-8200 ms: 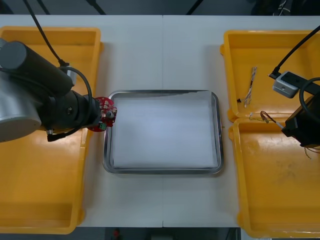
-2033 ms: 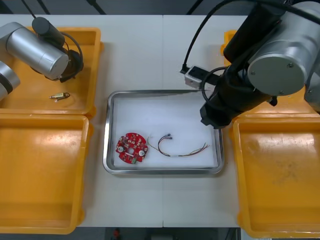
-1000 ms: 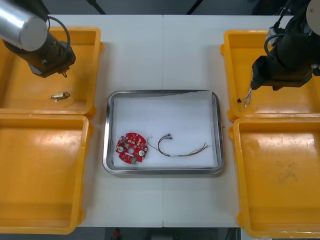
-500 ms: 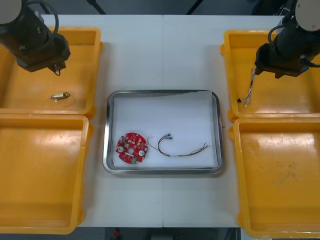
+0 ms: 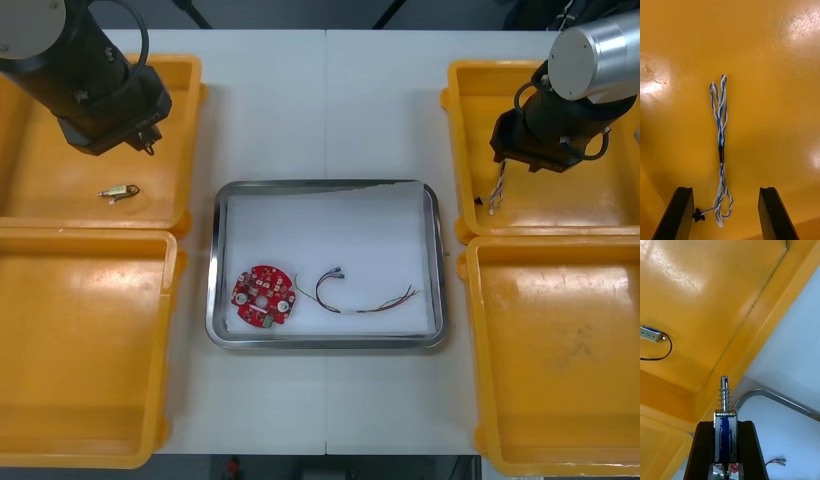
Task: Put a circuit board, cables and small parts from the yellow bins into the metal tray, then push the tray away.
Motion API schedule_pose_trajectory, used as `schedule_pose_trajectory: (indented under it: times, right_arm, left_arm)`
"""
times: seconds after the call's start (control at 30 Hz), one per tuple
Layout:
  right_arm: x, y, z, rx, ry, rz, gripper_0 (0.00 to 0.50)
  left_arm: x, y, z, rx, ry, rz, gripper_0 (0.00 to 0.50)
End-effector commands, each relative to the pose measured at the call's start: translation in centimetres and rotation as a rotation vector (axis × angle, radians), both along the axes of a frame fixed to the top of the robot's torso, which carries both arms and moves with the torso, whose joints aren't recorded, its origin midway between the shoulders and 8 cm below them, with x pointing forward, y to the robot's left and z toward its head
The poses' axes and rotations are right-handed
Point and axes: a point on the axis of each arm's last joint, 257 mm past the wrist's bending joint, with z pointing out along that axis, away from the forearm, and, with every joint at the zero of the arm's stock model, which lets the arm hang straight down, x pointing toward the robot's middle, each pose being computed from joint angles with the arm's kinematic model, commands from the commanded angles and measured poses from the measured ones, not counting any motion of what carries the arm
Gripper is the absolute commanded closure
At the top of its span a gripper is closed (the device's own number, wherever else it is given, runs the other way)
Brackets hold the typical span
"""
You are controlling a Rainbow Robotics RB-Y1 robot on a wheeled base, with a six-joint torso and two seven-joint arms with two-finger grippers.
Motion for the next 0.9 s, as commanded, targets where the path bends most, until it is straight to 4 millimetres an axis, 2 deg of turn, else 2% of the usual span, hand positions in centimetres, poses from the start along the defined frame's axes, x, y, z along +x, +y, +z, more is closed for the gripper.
schedule_pose_trajectory:
  times: [0.03, 0.17, 0.3, 0.4, 0.57, 0.6, 0.67, 0.9]
  right_arm:
    - [2.2, 1.2, 2.4, 0.022, -0.072, 0.027, 0.0]
    - [2.4, 1.0, 1.7, 0.019, -0.068, 0.024, 0.0]
    - [2.6, 0.9, 1.3, 0.016, -0.068, 0.024, 0.0]
    - [3.1, 0.7, 0.6, 0.018, -0.077, 0.028, 0.0]
    - [3.1, 0.8, -0.1, 0.01, -0.071, 0.041, 0.0]
    - [3.0, 1.0, -0.5, -0.003, -0.064, 0.052, 0.0]
    - [2.9, 1.1, -0.9, -0.015, -0.056, 0.059, 0.0]
    - [2.3, 1.8, -2.2, -0.052, -0.028, 0.092, 0.0]
  left_arm:
    - [-0.1, -1.6, 3.9, -0.017, -0.076, -0.007, 0.5]
    - [-0.7, -3.7, 3.3, -0.035, -0.091, -0.003, 0.5]
    - [-0.9, -4.7, 2.2, -0.024, -0.112, -0.025, 0.5]
    - [-0.9, -6.0, 0.4, 0.003, -0.127, -0.049, 0.5]
    - [-0.3, -7.8, -1.1, 0.013, -0.158, -0.022, 0.5]
    - [-0.1, -8.5, -2.2, 0.026, -0.163, -0.014, 0.5]
    - [-0.1, -9.3, -3.1, 0.04, -0.169, -0.023, 0.5]
    - [-1.8, -11.9, -6.7, 0.07, -0.121, -0.059, 0.5]
